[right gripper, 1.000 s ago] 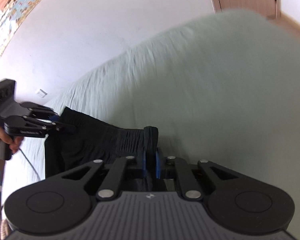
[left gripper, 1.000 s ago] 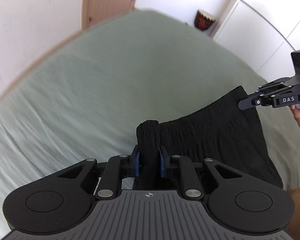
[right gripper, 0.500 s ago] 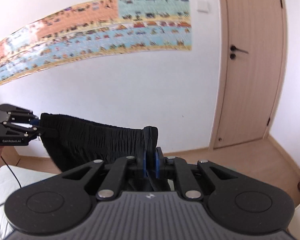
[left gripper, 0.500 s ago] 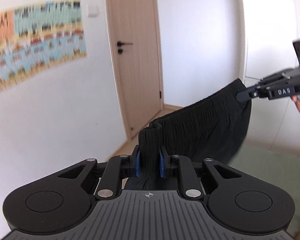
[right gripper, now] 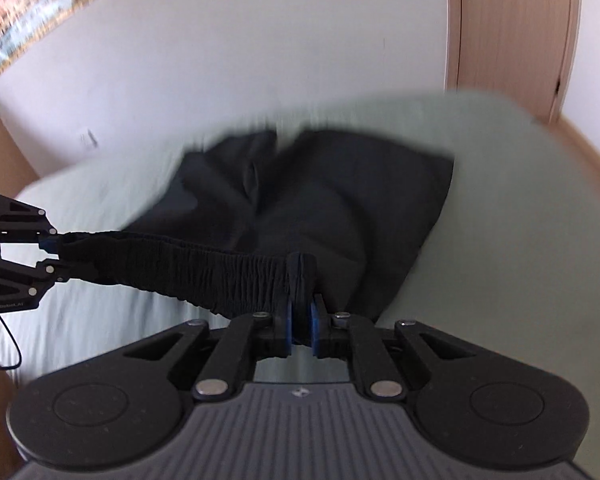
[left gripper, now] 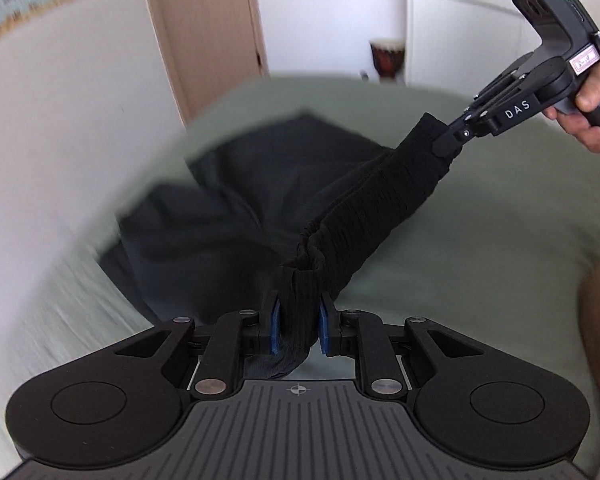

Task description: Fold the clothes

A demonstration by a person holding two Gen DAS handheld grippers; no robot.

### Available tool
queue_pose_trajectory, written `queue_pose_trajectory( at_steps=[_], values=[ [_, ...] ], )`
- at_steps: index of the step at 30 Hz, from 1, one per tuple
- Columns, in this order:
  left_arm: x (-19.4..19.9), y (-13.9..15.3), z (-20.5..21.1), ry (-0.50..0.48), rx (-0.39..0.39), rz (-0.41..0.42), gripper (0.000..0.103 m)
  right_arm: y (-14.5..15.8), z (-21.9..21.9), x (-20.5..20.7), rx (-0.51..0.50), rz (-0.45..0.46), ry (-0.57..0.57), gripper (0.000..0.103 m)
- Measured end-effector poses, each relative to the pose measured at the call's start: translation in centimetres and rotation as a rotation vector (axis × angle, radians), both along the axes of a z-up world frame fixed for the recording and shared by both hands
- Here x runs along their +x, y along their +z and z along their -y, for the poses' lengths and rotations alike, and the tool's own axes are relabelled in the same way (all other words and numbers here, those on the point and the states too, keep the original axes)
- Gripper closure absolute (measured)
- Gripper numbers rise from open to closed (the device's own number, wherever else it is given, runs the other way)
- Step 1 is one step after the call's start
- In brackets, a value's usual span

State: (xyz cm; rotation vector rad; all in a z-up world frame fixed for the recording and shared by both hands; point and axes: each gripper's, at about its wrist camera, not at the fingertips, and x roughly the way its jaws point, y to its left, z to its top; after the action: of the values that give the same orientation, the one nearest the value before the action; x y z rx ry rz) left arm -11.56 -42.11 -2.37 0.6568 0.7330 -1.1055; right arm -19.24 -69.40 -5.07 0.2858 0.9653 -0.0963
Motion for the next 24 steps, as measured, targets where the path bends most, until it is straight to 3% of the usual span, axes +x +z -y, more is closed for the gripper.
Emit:
queue_pose_trajectory(
  at_steps=[4, 11, 14, 16, 19, 24],
  values=[
    [-2.8, -2.7, -0.6, -0.009, 0.04, 0.0, 0.086, -2.9, -1.1, -2.6, 0.025, -0.049, -0.015, 0.094],
    [-6.0, -4.1, -1.6, 0.008, 0.061, 0.031, 0.085, -2.3, -2.6, -4.0, 0.025, -0.077, 0.007, 0.092],
    [-6.1, -4.3, -1.3, 0.021, 0.08, 0.05, 0.079, -2.0, -3.0, -4.2, -0.007, -0.116, 0.026, 0.088],
    [-5.4, -4.0, -1.3, 0.033, 0.094, 0.056, 0.071, -1.5, -3.1, -4.3, -0.032, -0.152, 0.047, 0.081],
    [-5.5, -3.3, -2.6, 0.021, 0.099, 0.029, 0.071, -0.3, -2.8, -5.1, -0.064, -0.17, 0.067, 0.073],
    [-5.4, 0.0, -4.3, 0.012, 0.004, 0.056, 0.064, 3.2, -2.2, -6.4, -0.014, -0.066, 0.062, 0.036]
  ],
)
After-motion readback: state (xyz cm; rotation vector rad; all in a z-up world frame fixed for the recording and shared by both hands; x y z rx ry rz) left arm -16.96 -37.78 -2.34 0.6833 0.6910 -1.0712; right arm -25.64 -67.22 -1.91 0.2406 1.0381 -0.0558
